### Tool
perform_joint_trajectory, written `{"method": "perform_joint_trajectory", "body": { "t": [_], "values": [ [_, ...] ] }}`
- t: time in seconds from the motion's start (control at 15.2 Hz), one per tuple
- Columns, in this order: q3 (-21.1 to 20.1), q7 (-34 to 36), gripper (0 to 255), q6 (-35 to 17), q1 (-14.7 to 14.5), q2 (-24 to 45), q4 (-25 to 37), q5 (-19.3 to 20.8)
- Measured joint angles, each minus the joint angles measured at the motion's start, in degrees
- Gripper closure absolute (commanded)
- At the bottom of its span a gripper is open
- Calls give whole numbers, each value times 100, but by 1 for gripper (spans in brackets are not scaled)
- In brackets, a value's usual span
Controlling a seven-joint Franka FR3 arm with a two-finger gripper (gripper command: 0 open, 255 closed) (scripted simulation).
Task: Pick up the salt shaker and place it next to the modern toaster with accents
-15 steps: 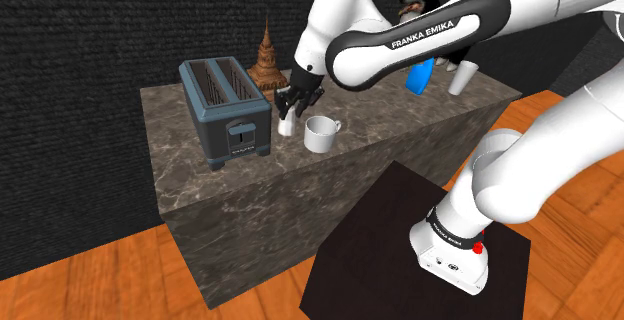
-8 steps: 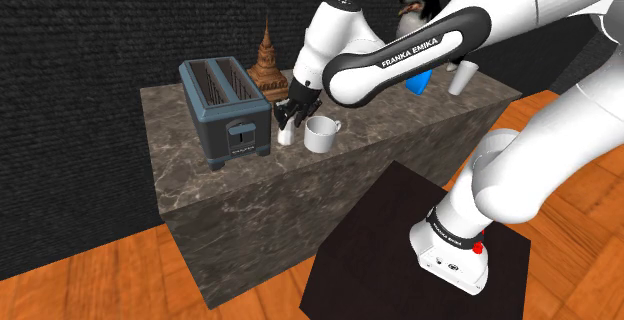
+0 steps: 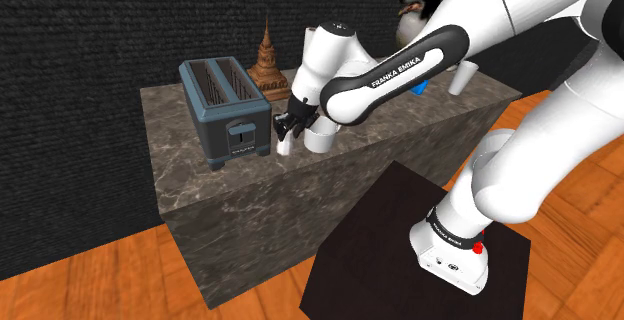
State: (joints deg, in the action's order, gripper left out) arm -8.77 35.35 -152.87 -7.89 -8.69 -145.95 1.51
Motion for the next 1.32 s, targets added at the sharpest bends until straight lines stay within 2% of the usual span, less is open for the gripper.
{"method": "perform_joint_trajectory", "body": {
  "t": [0.46,0.53,0.92,1.32],
  "values": [
    [-3,14,255,-95,8,61,-32,20],
    [-3,14,0,-96,8,61,-32,20],
    [-3,13,0,-96,8,61,-32,20],
    [52,-136,0,641,-64,-645,13,-173]
  ]
}}
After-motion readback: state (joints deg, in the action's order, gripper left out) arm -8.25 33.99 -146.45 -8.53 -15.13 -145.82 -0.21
